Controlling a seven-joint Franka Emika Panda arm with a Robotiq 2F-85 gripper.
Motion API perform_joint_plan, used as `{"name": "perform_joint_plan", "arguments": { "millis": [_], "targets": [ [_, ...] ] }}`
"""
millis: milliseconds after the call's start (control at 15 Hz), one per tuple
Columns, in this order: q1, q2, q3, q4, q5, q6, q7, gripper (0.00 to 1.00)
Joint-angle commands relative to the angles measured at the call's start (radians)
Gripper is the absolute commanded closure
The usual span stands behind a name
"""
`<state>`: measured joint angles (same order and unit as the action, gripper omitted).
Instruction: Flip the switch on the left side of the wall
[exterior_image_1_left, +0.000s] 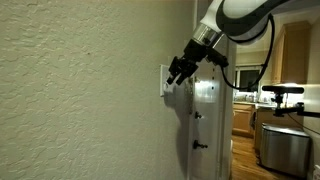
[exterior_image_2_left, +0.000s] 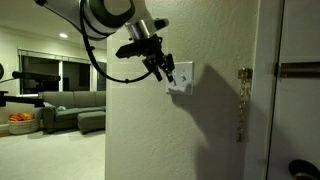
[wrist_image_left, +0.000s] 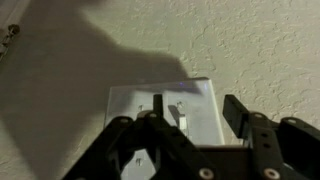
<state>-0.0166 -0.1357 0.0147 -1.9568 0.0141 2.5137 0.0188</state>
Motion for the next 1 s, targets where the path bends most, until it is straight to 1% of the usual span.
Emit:
{"name": "perform_joint_plan", "arguments": {
  "millis": [0,67,133,200,267,333,533,733,800,867,933],
  "targets": [
    [0.001,0.030,-0.001,0.041,-0.030,0.026,0.018,0.20],
    [0.002,0.040,-0.001,0.052,-0.029,0.024,0.015,0.15],
    [0.004,0.047,-0.002,0.059,-0.023,0.021,0.010,0.19],
    [0.004,0.056,-0.003,0.066,-0.020,0.019,0.009,0.30],
    [0.004,0.063,-0.004,0.074,-0.021,0.018,0.010,0.43],
    [0.004,0.072,-0.005,0.081,-0.018,0.016,0.008,0.48],
    [0.003,0.091,-0.007,0.099,-0.016,0.015,0.004,0.70],
    [0.000,0.092,-0.010,0.104,-0.023,0.011,0.003,0.87],
    [0.000,0.091,-0.010,0.103,-0.022,0.010,0.001,0.89],
    [-0.001,0.089,-0.013,0.102,-0.022,0.011,-0.002,0.96],
    [-0.002,0.090,-0.015,0.105,-0.022,0.012,-0.003,0.99]
  ]
}}
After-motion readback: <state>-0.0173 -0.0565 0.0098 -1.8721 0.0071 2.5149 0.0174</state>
